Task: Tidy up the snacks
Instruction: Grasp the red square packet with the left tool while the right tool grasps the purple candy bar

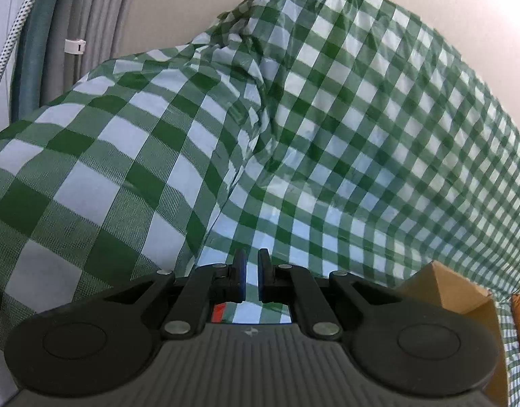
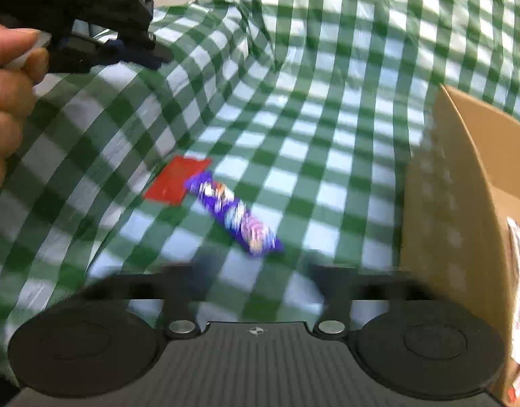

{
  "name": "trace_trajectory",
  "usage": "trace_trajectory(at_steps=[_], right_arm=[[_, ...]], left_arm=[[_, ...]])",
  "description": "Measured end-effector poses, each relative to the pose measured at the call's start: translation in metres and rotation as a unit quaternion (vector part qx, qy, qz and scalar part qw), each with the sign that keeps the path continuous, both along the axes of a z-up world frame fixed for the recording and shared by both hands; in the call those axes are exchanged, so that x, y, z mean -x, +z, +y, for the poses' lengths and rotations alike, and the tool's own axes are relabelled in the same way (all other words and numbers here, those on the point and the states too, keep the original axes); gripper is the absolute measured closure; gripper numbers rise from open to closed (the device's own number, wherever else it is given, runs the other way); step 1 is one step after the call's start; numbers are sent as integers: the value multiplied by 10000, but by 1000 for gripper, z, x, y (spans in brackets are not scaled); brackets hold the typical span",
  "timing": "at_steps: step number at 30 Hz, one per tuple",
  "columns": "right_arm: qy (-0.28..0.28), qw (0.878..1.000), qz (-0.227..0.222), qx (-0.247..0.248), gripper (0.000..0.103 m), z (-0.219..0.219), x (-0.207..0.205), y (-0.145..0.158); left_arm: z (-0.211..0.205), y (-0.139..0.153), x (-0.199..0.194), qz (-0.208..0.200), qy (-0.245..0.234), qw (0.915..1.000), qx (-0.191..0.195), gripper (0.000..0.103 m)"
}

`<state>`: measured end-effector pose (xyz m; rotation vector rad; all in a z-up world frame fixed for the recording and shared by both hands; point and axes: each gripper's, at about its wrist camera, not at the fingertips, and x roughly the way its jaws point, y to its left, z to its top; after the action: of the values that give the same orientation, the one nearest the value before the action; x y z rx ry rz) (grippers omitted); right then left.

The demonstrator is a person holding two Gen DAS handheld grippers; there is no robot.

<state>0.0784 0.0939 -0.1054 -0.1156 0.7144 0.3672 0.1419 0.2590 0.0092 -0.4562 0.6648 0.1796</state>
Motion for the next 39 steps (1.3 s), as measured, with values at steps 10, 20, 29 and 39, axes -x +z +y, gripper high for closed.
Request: trace_trajectory(at_steps=[10,20,29,39], right_arm=[[38,9994,101,326,77,40,-60,-36],[-97,9994,197,-279,77,-17,-1,7],[-98,9957,657,-641,77,-51,43,14],[162,9950,769,-622,77,-42,43,-19]], left_arm=[[-8,-23,-11,567,-223,9973,-398,97],[-42,-70,-29,1385,-496,9836,-1039,80],[-51,-112,-38,1873,-445,9659,-1732,61],[-29,-103,-20,1580,-89,9779,-1370,102]])
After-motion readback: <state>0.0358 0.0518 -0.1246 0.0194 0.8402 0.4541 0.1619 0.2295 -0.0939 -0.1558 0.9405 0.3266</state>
